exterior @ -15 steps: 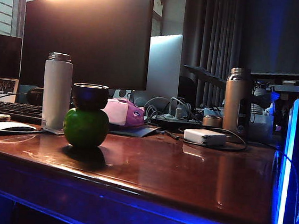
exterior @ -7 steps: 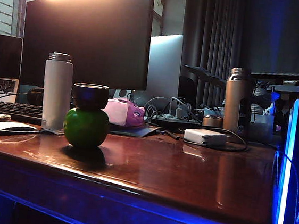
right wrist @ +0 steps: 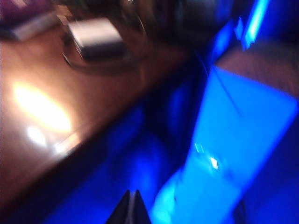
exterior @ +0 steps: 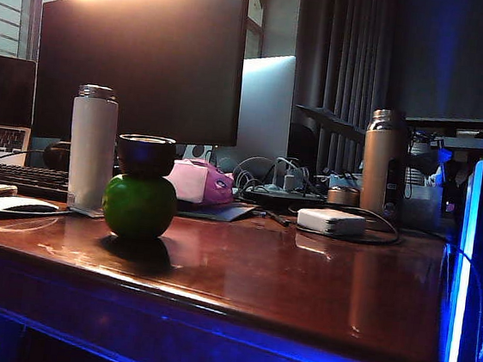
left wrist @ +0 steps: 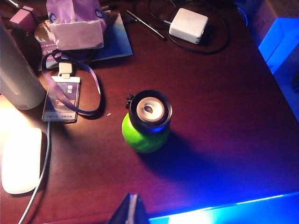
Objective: Stack the black thermos bottle cap from the table onto the green apple.
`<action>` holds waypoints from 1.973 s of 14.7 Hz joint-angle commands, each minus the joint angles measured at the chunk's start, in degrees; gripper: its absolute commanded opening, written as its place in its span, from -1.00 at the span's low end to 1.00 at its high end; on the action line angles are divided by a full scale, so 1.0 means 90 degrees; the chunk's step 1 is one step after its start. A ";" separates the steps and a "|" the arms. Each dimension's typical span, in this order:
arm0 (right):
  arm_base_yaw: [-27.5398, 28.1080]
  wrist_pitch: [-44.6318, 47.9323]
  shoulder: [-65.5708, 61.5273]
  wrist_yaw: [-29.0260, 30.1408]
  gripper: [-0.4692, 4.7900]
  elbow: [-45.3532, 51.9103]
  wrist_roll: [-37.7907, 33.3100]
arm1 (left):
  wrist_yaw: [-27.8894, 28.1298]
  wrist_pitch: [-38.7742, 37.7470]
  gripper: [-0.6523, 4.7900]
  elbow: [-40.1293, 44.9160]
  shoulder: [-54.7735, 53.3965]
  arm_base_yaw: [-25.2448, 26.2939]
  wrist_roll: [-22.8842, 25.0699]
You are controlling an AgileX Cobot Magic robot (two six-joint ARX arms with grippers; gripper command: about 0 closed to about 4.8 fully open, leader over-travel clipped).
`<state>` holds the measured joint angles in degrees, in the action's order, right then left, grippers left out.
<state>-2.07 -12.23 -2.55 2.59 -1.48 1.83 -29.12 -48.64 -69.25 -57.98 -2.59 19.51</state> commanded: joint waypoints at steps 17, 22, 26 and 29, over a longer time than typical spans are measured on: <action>0.0041 -0.0097 0.0267 -0.0112 -0.83 -0.0022 -0.0039 | 0.0835 0.0362 -0.78 -0.0027 0.0019 0.0002 0.0126; 0.0044 -0.0097 0.0270 -0.0112 -0.82 -0.0022 -0.0039 | 0.1163 0.3735 -0.78 0.1586 0.1192 0.0342 -0.0981; 0.0044 -0.0097 0.0267 -0.0121 -0.82 -0.0022 -0.0039 | 0.1668 0.4741 -0.78 0.3747 0.3062 0.0721 -0.1889; 0.0044 -0.0097 0.0270 -0.0129 -0.82 -0.0022 -0.0039 | 0.2006 0.4809 -0.78 0.5421 0.4517 0.0721 -0.2467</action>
<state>-1.67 -13.02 -0.19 1.56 -1.69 1.69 -11.70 -6.59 -22.50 -19.49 3.90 -0.30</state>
